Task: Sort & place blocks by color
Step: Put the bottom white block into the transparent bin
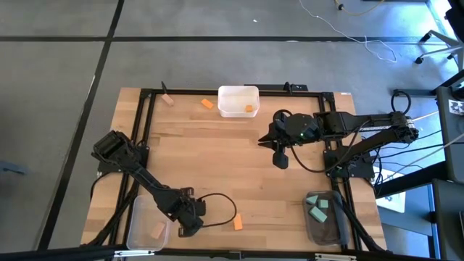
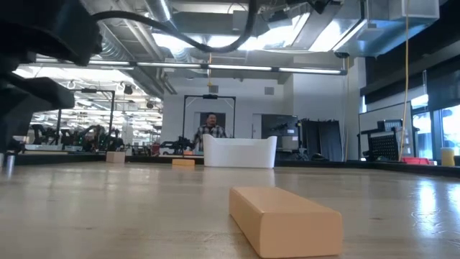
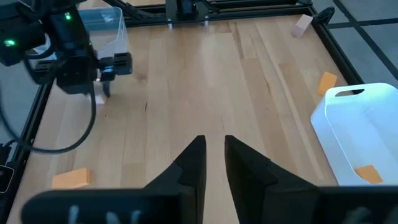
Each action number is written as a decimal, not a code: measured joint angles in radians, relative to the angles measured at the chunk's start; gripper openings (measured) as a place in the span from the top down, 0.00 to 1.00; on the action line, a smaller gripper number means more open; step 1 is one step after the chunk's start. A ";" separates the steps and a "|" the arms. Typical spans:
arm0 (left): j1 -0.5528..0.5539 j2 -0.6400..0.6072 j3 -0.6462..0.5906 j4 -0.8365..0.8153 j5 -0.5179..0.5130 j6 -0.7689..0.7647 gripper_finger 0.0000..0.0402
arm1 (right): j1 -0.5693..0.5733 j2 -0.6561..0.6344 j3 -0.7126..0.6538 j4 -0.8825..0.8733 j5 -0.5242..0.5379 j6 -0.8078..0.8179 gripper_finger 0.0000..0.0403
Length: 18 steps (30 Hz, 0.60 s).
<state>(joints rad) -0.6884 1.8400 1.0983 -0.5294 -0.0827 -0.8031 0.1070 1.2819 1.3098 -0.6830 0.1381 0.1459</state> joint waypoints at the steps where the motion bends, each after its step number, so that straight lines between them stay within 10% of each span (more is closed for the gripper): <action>1: 0.000 0.002 0.001 0.004 0.000 -0.003 0.60 | 0.000 0.000 0.000 0.000 0.000 0.001 0.85; 18: 0.019 -0.040 -0.001 0.004 0.061 -0.092 0.69 | 0.000 0.000 0.000 0.000 0.000 0.006 0.85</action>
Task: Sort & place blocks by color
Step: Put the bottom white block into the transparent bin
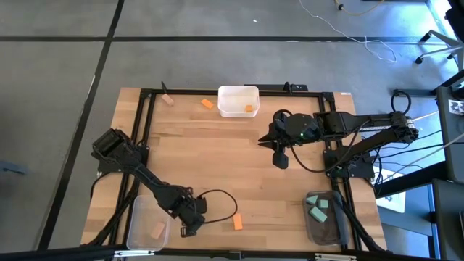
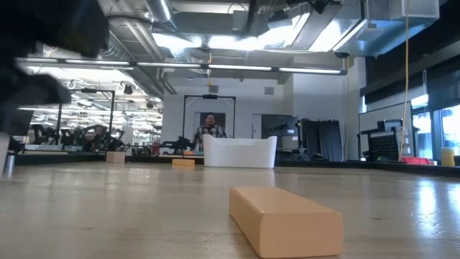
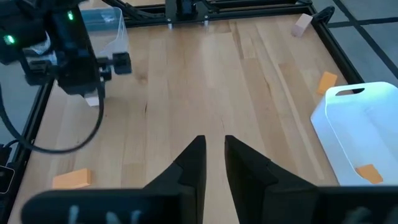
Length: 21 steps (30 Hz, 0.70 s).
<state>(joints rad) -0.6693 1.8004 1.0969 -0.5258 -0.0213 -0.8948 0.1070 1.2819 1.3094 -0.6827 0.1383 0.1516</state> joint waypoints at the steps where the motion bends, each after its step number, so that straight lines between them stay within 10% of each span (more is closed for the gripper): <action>1: 0.002 -0.024 0.000 -0.008 -0.001 -0.019 0.69 | 0.000 0.000 0.000 0.000 0.000 0.000 0.85; 21: -0.305 -0.360 0.004 -0.434 -0.055 -0.692 0.69 | 0.000 0.000 0.000 0.001 0.000 -0.003 0.85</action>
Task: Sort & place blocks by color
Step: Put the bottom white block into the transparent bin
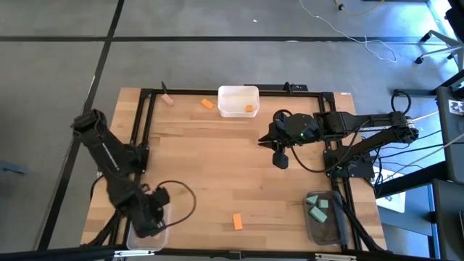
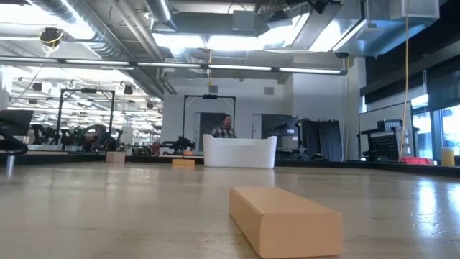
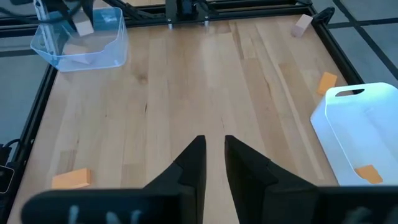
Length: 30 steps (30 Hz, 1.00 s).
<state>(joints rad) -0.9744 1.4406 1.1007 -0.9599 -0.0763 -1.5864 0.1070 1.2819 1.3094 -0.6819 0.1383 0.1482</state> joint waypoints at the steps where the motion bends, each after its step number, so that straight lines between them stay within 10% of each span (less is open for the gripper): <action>1: -0.029 0.001 0.000 -0.013 -0.017 -0.048 0.69 | 0.000 0.000 0.000 0.000 0.000 0.000 0.85; 30: -0.131 0.309 0.000 -0.042 -0.067 -0.386 0.67 | 0.000 0.000 0.000 0.004 -0.088 -0.101 0.85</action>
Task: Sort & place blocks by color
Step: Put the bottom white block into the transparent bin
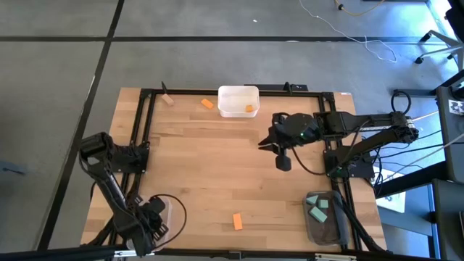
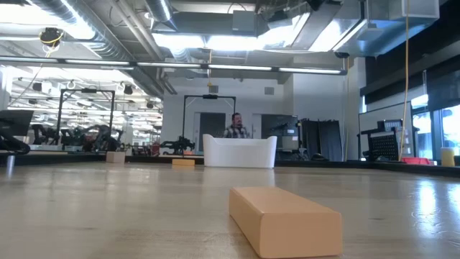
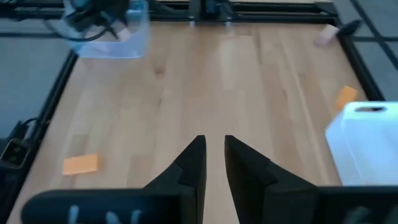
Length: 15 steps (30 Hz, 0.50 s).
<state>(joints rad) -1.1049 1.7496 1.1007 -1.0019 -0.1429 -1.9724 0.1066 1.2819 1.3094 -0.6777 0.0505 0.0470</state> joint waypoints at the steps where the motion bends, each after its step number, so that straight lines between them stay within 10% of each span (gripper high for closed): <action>1: 0.000 0.000 0.000 0.000 -0.001 0.002 0.65 | 0.000 0.000 0.000 0.000 -0.012 -0.007 0.85; 15: 0.000 -0.019 0.000 -0.008 -0.013 -0.016 0.57 | 0.000 0.000 0.000 -0.001 -0.072 -0.052 0.85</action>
<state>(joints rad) -1.1046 1.7309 1.1007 -1.0100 -0.1555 -1.9886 0.1066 1.2819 1.3094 -0.6785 -0.0212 -0.0051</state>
